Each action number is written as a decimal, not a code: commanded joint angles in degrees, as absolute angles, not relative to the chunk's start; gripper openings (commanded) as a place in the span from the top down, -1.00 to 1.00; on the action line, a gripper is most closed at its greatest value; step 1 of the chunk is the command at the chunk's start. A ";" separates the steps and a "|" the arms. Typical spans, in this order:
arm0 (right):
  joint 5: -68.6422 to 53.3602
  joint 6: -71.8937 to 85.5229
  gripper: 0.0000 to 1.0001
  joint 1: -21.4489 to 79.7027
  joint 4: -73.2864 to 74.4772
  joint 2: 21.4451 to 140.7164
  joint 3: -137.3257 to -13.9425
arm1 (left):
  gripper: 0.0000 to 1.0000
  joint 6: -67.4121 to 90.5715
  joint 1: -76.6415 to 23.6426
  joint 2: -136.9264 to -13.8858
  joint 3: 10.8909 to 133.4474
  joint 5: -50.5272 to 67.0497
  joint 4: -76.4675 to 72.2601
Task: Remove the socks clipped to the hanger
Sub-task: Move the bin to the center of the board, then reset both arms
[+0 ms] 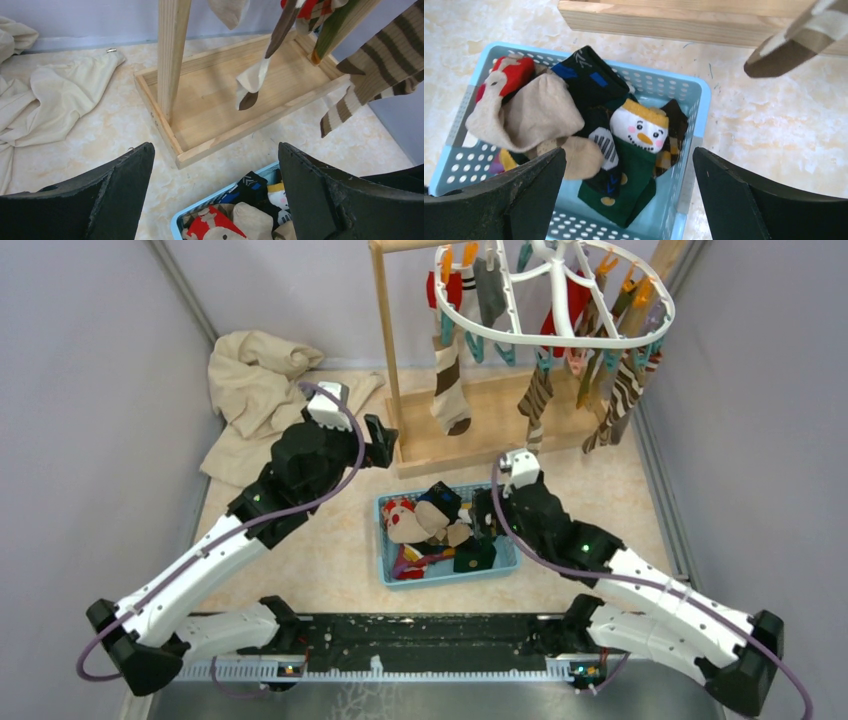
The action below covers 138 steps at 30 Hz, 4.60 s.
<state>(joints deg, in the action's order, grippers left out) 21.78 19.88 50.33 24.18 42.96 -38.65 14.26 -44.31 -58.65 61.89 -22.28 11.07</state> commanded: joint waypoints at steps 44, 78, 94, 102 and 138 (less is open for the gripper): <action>29.87 -2.36 -0.97 10.63 -85.70 81.37 -2.35 | -0.98 -9.39 -11.76 -81.62 26.11 -12.16 -43.71; 25.84 -4.31 -0.97 10.54 -88.10 86.08 -3.43 | -0.98 -6.42 -5.83 -90.92 13.41 -3.28 -73.09; 25.84 -4.32 -0.97 10.55 -88.07 86.13 -3.43 | -0.98 -5.72 -5.62 -90.98 14.20 -4.48 -72.15; 25.85 -4.31 -0.97 10.55 -88.05 86.13 -3.43 | -0.98 -5.74 -5.59 -90.93 14.15 -4.48 -72.16; 25.86 -4.31 -0.97 10.55 -88.04 86.13 -3.43 | -0.98 -5.74 -5.54 -91.04 14.15 -4.48 -72.16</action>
<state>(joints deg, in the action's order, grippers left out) 26.41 -4.49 11.07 -85.65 86.74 -2.07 -6.85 -5.96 -90.65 14.20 -4.45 -69.47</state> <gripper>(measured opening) 0.985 0.989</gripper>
